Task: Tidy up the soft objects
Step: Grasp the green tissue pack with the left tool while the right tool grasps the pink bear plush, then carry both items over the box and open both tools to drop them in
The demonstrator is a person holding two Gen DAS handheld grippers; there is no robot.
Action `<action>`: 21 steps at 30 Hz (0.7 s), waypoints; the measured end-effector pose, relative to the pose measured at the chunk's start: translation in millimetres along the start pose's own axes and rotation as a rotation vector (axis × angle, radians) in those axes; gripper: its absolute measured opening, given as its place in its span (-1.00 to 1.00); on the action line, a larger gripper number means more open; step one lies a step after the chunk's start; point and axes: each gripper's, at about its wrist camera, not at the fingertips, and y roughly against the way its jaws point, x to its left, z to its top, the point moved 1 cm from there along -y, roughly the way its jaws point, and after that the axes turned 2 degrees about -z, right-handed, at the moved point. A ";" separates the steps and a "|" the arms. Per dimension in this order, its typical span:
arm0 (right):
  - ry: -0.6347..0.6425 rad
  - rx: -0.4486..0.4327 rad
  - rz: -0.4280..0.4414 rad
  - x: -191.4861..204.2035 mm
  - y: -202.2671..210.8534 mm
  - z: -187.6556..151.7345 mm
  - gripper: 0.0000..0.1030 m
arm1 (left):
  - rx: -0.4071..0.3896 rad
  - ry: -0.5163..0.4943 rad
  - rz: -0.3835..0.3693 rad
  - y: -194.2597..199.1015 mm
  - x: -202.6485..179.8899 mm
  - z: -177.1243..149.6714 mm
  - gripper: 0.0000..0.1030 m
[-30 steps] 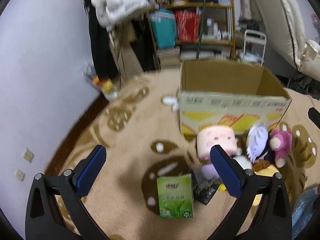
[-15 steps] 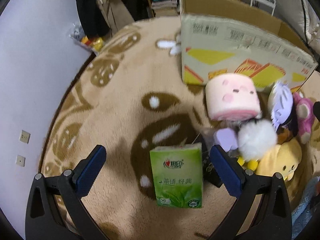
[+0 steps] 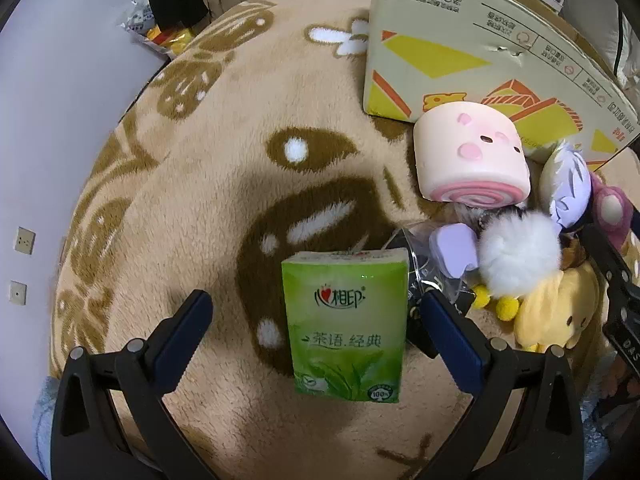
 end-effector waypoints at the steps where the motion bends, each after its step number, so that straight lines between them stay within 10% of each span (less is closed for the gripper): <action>1: -0.002 -0.001 -0.003 -0.4 0.5 0.4 0.56 | 0.005 0.004 -0.010 -0.8 0.6 -0.5 0.89; 7: -0.033 0.006 0.002 -7.5 2.2 0.7 0.31 | 0.032 0.035 -0.131 -3.7 3.9 -4.8 0.06; 21: -0.056 -0.061 -0.010 -6.1 34.6 4.0 0.22 | -0.095 -0.014 -0.103 42.1 -9.0 -24.9 0.01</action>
